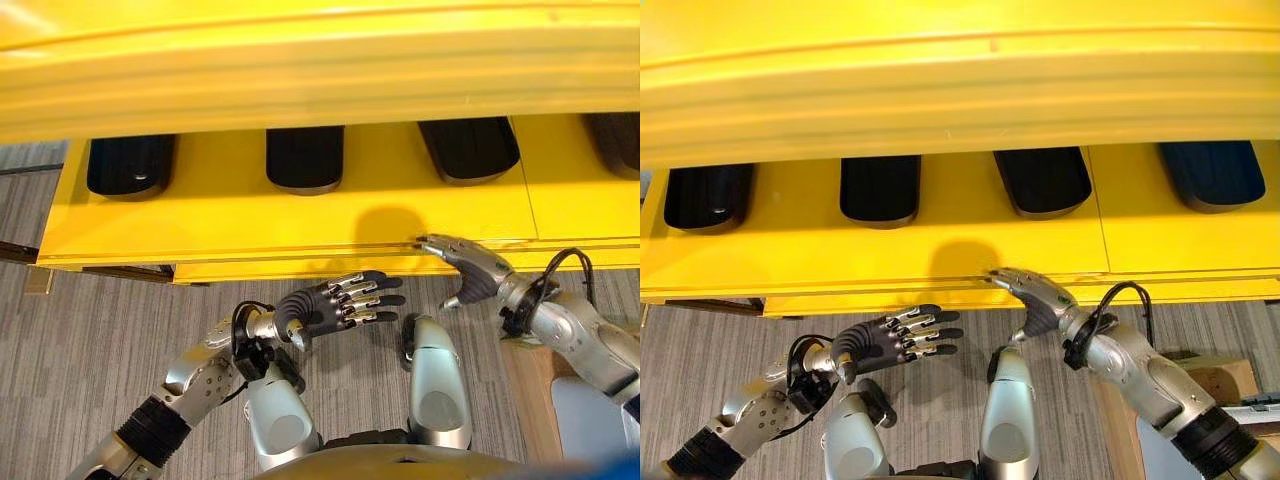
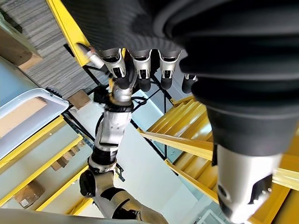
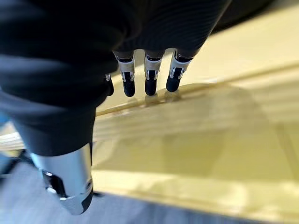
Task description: Move parts from the plastic box to the shelf.
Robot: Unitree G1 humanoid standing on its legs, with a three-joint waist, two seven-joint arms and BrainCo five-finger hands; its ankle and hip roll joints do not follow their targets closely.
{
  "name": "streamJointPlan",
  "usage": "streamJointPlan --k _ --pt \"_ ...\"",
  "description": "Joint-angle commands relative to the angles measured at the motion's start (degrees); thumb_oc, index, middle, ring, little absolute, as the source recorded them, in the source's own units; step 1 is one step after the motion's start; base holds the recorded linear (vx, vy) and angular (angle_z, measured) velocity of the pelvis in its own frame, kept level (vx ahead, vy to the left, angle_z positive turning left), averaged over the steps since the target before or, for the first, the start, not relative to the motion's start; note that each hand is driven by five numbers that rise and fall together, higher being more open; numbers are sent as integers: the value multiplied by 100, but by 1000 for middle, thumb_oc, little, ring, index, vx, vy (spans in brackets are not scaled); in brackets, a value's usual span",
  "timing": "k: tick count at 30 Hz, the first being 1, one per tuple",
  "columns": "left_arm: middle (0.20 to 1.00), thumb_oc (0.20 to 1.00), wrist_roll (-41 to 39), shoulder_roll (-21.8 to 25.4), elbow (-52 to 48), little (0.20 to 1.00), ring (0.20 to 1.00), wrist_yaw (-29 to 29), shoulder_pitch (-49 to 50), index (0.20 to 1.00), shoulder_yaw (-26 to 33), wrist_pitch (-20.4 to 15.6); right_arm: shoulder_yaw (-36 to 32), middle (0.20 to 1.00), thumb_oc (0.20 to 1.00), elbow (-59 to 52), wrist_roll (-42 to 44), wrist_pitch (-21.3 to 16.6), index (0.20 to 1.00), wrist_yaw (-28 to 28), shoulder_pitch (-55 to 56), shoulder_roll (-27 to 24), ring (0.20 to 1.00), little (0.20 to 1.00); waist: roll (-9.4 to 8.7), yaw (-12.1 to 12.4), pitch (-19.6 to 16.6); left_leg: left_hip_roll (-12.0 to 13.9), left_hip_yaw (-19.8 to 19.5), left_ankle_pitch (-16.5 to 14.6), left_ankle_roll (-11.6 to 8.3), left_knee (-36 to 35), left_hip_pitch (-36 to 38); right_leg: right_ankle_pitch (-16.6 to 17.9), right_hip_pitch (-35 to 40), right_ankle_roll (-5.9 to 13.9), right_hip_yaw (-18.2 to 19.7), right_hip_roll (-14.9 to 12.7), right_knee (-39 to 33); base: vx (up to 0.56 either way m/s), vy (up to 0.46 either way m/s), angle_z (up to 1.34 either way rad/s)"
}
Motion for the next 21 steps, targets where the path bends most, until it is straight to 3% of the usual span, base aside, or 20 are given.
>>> streamJointPlan --k 1,3,7,12,17,21 --pt "1000 1000 69 242 -578 1000 1000 -177 295 1000 194 -224 -162 1000 1000 -316 476 -766 1000 -277 -136 116 1000 1000 -146 -45 -95 22 208 32 367 180 -17 -91 593 243 98 -48 124 -6 0 -5" --pt "1000 1000 35 268 -662 1000 1000 -141 374 1000 260 -185 -364 1000 1000 -510 556 -1024 1000 -294 -64 138 1000 1000 -146 -80 -172 23 249 46 369 106 51 -39 659 264 124 -10 -12 -1 8 -11" --pt "1000 1000 -18 247 -711 1000 1000 -76 386 1000 287 -140 -485 1000 1000 -626 461 -1147 1000 -564 -105 190 1000 1000 -123 -98 -271 16 300 62 371 4 131 10 763 270 147 37 -194 6 18 -10" --pt "1000 1000 -82 136 -792 1000 1000 57 424 1000 395 2 -972 1000 1000 -695 -58 -1431 1000 -1919 -185 496 1000 1000 -58 -153 -418 10 401 88 387 -140 257 64 909 272 153 85 -403 15 36 -6" --pt "1000 1000 -119 -17 -889 1000 1000 219 407 1000 456 132 -1453 1000 1000 -626 -568 -1147 1000 -2698 -228 767 1000 1000 -4 -208 -520 -16 493 61 415 -224 365 65 998 263 177 115 -499 25 45 -6" --pt "1000 1000 -261 -36 -980 1000 1000 305 413 1000 514 253 -1839 1000 1000 -320 -219 -810 1000 -2972 -247 906 1000 1000 53 -230 -592 -21 527 82 411 -228 418 40 1083 218 182 142 -544 27 35 -6"
